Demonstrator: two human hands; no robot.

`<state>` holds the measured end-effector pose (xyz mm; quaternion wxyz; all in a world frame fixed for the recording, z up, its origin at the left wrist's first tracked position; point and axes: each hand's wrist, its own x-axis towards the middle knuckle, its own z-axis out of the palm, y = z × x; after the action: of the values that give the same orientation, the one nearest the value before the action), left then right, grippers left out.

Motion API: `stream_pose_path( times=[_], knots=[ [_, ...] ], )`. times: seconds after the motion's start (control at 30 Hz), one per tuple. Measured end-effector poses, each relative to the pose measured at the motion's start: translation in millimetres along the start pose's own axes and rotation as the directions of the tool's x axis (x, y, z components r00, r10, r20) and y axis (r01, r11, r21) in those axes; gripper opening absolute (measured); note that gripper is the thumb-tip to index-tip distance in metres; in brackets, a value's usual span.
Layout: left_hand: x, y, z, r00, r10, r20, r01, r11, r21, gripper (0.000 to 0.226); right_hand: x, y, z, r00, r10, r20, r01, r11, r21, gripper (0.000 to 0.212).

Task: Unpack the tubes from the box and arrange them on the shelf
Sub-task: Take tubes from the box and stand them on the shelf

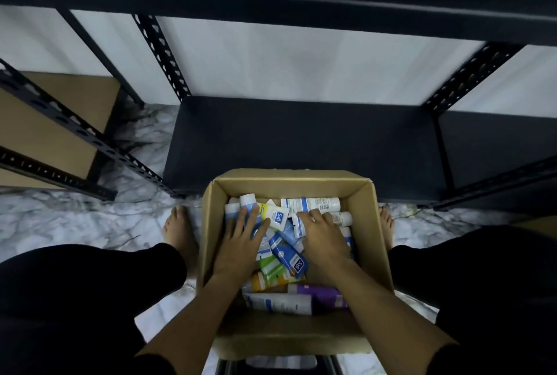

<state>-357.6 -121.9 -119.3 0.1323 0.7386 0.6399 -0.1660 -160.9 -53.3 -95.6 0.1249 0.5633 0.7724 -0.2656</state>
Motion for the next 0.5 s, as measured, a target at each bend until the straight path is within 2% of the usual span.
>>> stream_pose_path(
  times=[0.3, 0.5],
  knots=[
    [4.5, 0.2, 16.7, 0.999, -0.020, -0.034, 0.022, 0.998, 0.061, 0.093, 11.3, 6.3, 13.1, 0.995, -0.093, -0.037, 0.085, 0.982, -0.166, 0.079],
    [0.3, 3.2, 9.7, 0.999, -0.044, -0.014, 0.042, 0.996, -0.083, 0.102, 14.7, 7.5, 13.4, 0.989, -0.132, -0.059, 0.114, 0.964, -0.239, 0.080]
  ],
)
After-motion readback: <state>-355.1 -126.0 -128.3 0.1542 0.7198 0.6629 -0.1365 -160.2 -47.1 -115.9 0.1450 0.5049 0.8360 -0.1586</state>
